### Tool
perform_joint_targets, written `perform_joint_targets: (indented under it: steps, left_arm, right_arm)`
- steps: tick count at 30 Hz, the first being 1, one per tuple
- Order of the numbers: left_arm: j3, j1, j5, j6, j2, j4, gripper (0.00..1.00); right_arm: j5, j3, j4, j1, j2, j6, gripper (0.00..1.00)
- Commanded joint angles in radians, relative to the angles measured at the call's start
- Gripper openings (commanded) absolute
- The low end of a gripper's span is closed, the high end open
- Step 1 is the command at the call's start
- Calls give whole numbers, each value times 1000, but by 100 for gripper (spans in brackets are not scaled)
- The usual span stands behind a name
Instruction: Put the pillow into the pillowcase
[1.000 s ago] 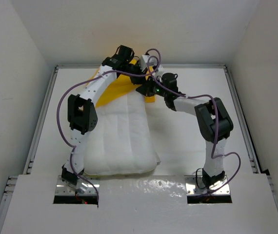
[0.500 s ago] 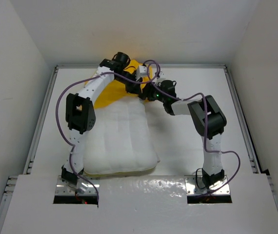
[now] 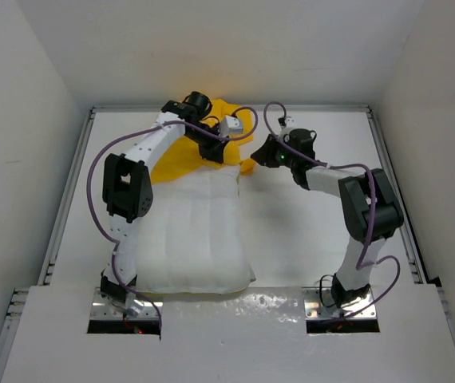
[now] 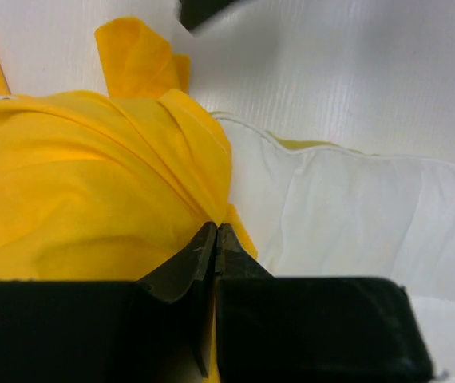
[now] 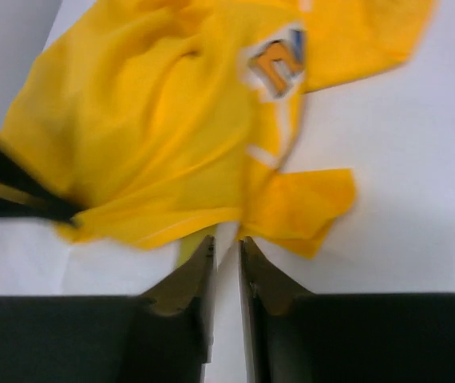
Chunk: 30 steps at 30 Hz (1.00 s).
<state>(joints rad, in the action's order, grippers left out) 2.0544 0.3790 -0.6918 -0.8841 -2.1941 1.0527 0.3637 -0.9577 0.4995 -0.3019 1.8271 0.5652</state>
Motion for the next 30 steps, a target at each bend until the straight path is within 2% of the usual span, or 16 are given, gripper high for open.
perform_joint_targets:
  steps: [1, 3, 4, 7, 8, 9, 13, 16, 19, 20, 22, 26, 27, 28, 29, 30]
  left_arm:
    - [-14, 14, 52, -70, 76, 75, 0]
    - [-19, 20, 64, -75, 86, 76, 0]
    - [-20, 23, 69, -75, 89, 76, 1]
    - [-17, 37, 101, -61, 97, 79, 28]
    - [-19, 43, 106, -59, 102, 79, 42]
    - [-19, 46, 112, -47, 111, 72, 52]
    - [-23, 72, 162, -10, 160, 20, 70]
    - [-100, 145, 224, -12, 230, -37, 75]
    - [-223, 205, 285, -9, 257, -57, 77]
    - [-302, 231, 317, 26, 263, -109, 79]
    - [-373, 250, 351, 63, 270, -172, 80]
    - [-509, 267, 419, 111, 264, -318, 82]
    - [-529, 270, 458, 125, 261, -377, 82]
    - [-575, 270, 474, 131, 258, -410, 81]
    - [-597, 270, 510, 145, 254, -466, 77]
    - [-614, 270, 527, 149, 251, -489, 68]
  right_arm:
    - [-86, -105, -59, 32, 64, 101, 30]
    - [-135, -162, -111, 30, 119, 139, 45]
    - [-149, -176, -127, 32, 138, 148, 49]
    - [-167, -223, -147, 32, 202, 191, 57]
    - [-169, -239, -160, 27, 216, 200, 58]
    - [-164, -260, -185, 18, 237, 209, 59]
    - [-170, -263, -219, -25, 248, 200, 62]
    - [-193, -221, -217, -43, 239, 228, 62]
    - [-189, -188, -193, -49, 242, 262, 62]
    - [-192, -188, -197, -51, 245, 269, 61]
    - [-193, -188, -194, -49, 254, 280, 58]
    - [-200, -199, -184, -51, 290, 311, 33]
    - [-204, -211, -187, -49, 305, 309, 20]
    - [-207, -217, -190, -49, 311, 306, 14]
    - [-209, -226, -197, -46, 313, 299, 2]
    - [-210, -224, -200, -46, 307, 294, 0]
